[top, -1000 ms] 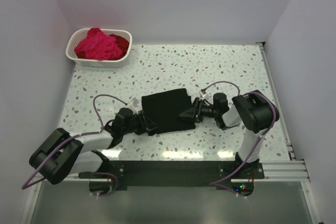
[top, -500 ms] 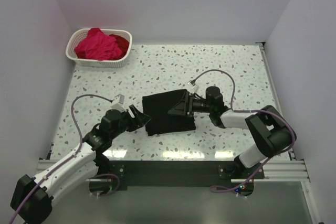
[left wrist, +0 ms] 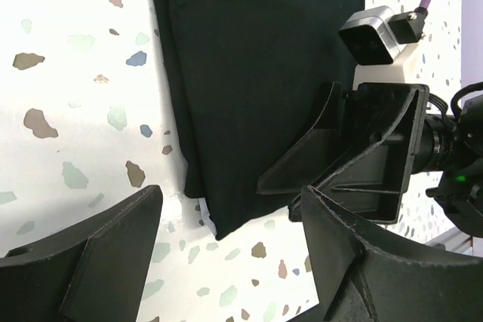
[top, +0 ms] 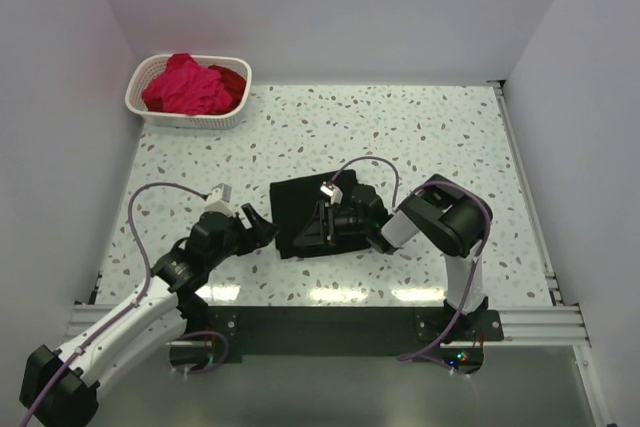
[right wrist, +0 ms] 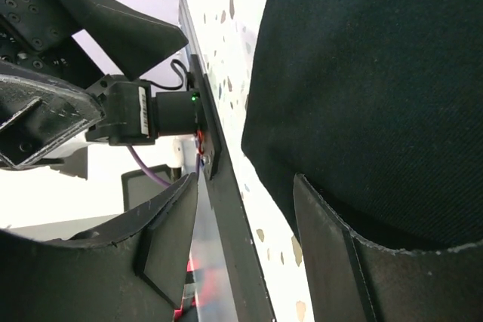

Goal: Fold and stack the t-shirts
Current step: Fold the tshirt

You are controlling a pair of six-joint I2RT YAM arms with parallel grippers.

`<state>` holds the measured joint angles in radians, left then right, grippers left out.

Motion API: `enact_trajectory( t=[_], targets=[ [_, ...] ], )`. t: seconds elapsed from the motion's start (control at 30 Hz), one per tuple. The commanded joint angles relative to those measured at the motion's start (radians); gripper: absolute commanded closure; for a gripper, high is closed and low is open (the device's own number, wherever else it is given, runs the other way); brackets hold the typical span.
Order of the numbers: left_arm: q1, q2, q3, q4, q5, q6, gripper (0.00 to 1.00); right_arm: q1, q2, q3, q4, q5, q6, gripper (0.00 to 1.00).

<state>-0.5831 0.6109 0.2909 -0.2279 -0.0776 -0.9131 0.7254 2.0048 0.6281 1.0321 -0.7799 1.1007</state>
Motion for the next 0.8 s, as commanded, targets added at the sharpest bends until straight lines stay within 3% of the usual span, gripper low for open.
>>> enact_trajectory(
  t=[0.0,0.27,0.43,0.53,0.67,0.77],
  targets=[
    [0.000,0.015,0.028,-0.002,-0.011,0.029,0.21,-0.001,-0.021,-0.039,-0.087,0.077,-0.084,0.41],
    [0.000,0.082,0.034,0.019,0.028,0.037,0.22,-0.125,-0.395,-0.103,-0.415,0.068,-0.260,0.40],
    [-0.001,0.130,0.030,0.039,0.050,0.026,0.23,-0.272,-0.460,-0.232,-0.457,0.028,-0.332,0.39],
    [-0.001,0.147,0.024,0.053,0.053,0.019,0.23,-0.305,-0.405,-0.272,-0.423,-0.001,-0.345,0.39],
    [-0.001,0.170,0.028,0.056,0.052,0.002,0.24,-0.322,-0.296,-0.318,-0.221,-0.048,-0.265,0.40],
    [-0.001,0.193,0.039,0.048,0.045,-0.006,0.25,-0.327,-0.333,-0.318,-0.202,-0.059,-0.231,0.41]
  ],
)
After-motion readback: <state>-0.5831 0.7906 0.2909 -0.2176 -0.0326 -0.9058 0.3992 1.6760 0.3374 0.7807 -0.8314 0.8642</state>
